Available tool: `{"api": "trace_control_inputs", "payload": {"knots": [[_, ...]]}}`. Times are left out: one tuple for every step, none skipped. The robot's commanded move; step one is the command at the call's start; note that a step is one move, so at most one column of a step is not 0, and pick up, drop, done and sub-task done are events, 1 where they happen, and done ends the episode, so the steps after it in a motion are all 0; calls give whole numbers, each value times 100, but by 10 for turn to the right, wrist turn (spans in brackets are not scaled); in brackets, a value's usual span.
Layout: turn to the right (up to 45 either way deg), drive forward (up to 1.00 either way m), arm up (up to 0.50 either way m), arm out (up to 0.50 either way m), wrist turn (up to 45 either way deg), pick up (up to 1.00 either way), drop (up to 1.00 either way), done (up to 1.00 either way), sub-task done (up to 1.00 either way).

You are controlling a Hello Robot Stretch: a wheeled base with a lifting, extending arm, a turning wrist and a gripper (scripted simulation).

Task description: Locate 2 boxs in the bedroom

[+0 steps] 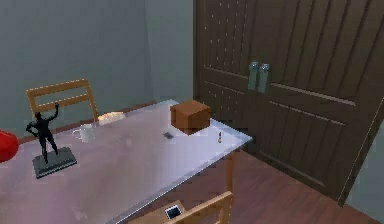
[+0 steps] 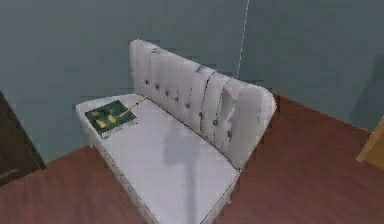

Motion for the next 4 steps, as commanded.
{"api": "trace_control_inputs", "payload": {"knots": [[-450, 0, 0, 0, 0, 0, 0, 0, 0], [-450, 0, 0, 0, 0, 0, 0, 0, 0], [-450, 0, 0, 0, 0, 0, 0, 0, 0], [-30, 0, 0, 0, 0, 0, 0, 0, 0]]}}
